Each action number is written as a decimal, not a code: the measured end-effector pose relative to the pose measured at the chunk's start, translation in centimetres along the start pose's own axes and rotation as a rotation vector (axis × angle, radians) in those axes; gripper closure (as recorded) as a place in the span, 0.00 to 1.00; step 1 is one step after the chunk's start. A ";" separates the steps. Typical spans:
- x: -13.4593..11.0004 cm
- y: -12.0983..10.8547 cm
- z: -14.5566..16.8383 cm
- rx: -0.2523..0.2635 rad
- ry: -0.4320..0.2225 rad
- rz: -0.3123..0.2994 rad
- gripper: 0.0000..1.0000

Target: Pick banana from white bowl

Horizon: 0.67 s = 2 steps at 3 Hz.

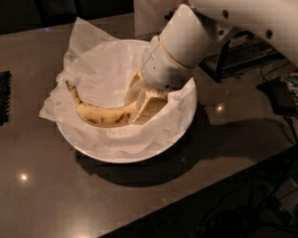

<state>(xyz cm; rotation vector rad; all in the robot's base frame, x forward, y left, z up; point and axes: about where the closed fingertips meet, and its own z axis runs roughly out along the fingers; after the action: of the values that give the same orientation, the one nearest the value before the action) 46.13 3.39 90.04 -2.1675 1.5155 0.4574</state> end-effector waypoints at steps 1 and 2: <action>-2.1 -0.9 -1.7 0.050 -0.062 -0.094 1.00; -4.5 -0.6 -4.6 0.145 -0.124 -0.196 1.00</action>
Offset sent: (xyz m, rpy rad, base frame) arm -0.0212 0.0034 0.1128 0.2927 -0.3391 0.1633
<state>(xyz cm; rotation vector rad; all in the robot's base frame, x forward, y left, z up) 45.25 4.61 96.34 -2.1072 1.2179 0.3945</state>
